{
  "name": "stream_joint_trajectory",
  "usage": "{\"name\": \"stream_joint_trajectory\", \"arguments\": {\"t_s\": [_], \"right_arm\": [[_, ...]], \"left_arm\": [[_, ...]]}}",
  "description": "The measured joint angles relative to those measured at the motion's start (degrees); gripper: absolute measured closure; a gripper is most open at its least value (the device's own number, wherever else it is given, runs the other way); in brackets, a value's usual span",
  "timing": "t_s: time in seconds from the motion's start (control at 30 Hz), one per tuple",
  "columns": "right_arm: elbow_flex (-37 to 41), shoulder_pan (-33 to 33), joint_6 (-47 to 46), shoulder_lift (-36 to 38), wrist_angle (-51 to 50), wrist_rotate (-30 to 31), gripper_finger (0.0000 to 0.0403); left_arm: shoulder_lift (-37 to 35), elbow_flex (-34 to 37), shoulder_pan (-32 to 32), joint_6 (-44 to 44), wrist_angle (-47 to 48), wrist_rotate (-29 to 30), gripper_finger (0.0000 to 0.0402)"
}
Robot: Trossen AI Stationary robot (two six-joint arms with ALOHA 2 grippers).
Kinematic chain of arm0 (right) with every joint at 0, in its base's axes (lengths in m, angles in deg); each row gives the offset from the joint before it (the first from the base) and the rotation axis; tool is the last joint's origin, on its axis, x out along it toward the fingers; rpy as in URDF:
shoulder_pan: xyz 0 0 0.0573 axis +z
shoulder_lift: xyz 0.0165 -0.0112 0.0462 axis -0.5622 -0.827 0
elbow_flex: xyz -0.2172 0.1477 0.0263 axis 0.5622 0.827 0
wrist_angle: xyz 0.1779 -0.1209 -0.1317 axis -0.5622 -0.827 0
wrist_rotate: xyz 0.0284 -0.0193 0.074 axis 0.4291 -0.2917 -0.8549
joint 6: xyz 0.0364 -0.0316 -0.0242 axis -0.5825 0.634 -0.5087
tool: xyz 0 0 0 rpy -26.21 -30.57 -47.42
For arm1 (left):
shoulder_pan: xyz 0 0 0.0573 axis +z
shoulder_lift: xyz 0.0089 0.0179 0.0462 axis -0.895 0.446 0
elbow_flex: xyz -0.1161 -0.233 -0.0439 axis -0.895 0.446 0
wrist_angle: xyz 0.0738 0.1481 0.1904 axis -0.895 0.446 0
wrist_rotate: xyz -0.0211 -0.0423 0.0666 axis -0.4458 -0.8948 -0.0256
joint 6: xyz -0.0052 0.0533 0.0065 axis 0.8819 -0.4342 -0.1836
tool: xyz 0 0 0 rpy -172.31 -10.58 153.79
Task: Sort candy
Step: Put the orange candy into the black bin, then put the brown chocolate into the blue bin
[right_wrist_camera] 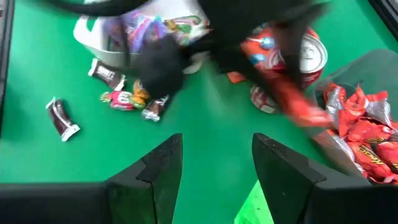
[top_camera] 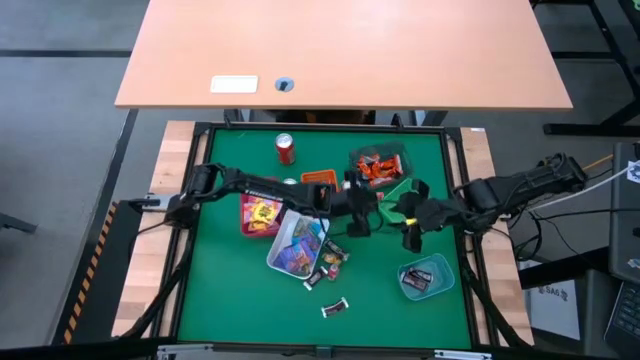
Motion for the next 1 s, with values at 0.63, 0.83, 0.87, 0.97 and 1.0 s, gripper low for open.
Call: {"name": "stream_joint_trajectory", "arguments": {"t_s": [0.63,0.83,0.87,0.97,1.0], "right_arm": [[0.0,9.7,-0.3,-0.3,6.4,0.9,0.021],[0.0,9.6,-0.1,-0.5,6.4,0.9,0.021],[0.0,9.6,0.0,-0.6,6.4,0.9,0.021],[0.0,9.6,0.1,-1.0,6.4,0.9,0.021],[0.0,9.6,0.1,-1.4,6.4,0.8,0.021]], "left_arm": [[0.0,0.0,11.4,10.0,-7.9,0.0,0.032],[0.0,0.0,12.6,14.6,-7.8,0.0,0.0261],[0.0,0.0,12.6,15.0,-7.8,0.0,0.0252],[0.0,0.0,12.3,15.7,-7.6,-0.1,0.0232],[0.0,0.0,12.1,16.1,-7.6,-0.1,0.0228]]}}
